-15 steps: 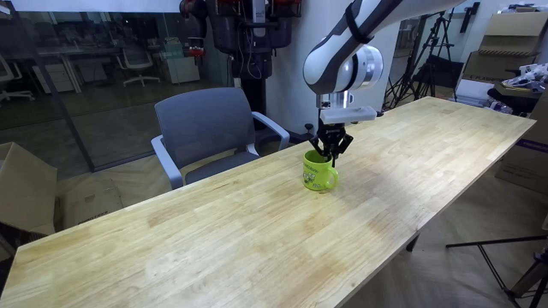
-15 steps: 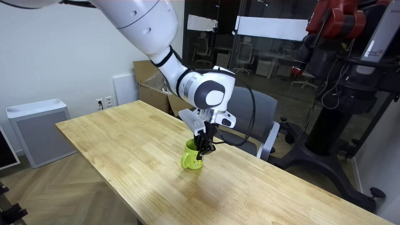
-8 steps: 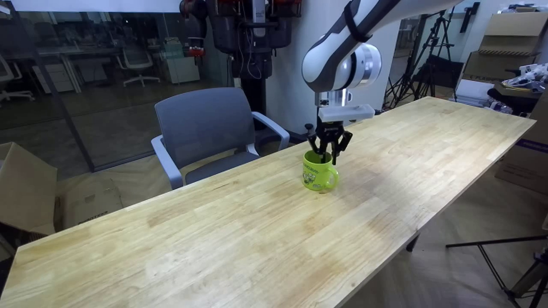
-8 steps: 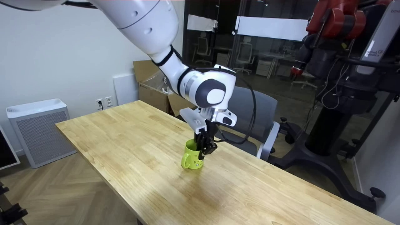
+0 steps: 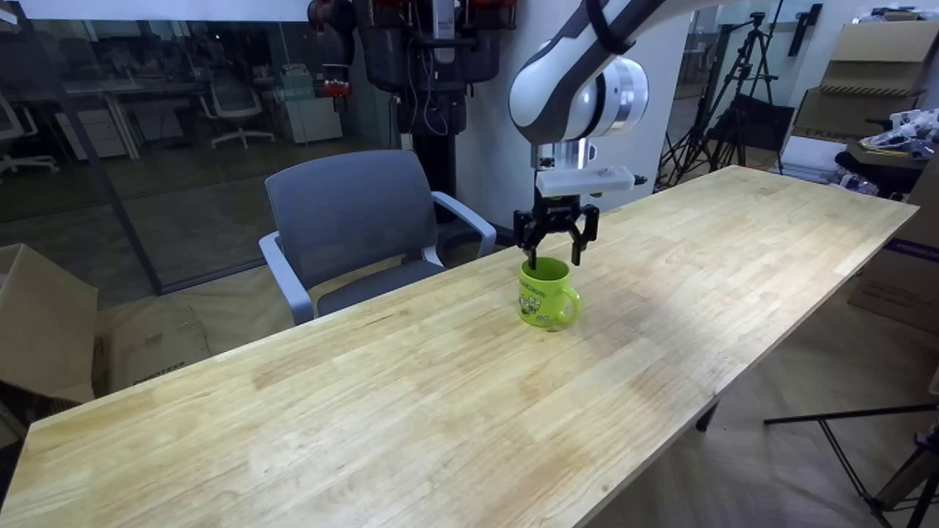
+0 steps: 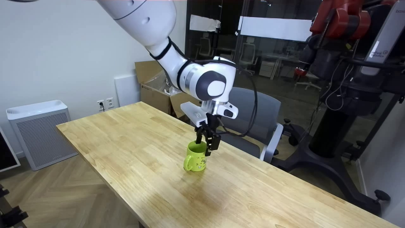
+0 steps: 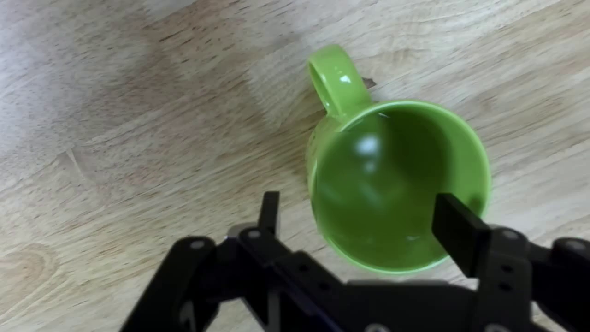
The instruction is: Move the green cup forward
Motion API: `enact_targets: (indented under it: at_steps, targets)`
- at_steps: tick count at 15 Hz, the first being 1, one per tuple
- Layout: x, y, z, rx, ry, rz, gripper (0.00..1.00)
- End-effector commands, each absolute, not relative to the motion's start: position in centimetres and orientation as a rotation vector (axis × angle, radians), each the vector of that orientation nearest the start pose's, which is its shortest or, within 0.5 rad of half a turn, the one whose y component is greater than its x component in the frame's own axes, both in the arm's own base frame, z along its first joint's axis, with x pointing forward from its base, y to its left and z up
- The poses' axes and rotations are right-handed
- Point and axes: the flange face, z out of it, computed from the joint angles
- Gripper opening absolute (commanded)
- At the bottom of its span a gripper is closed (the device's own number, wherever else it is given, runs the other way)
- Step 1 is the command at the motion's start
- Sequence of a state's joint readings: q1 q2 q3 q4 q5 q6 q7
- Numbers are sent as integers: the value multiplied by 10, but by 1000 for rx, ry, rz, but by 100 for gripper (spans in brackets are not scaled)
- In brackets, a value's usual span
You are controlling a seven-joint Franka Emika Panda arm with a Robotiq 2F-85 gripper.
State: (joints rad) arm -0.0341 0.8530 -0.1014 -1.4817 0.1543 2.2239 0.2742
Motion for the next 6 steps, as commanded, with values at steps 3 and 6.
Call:
enact_targets:
  at_steps: [3,6]
  targets:
    - [695,-69,186,-3014,845,108,100]
    - [701,-71,179,-3006,811,113,100]
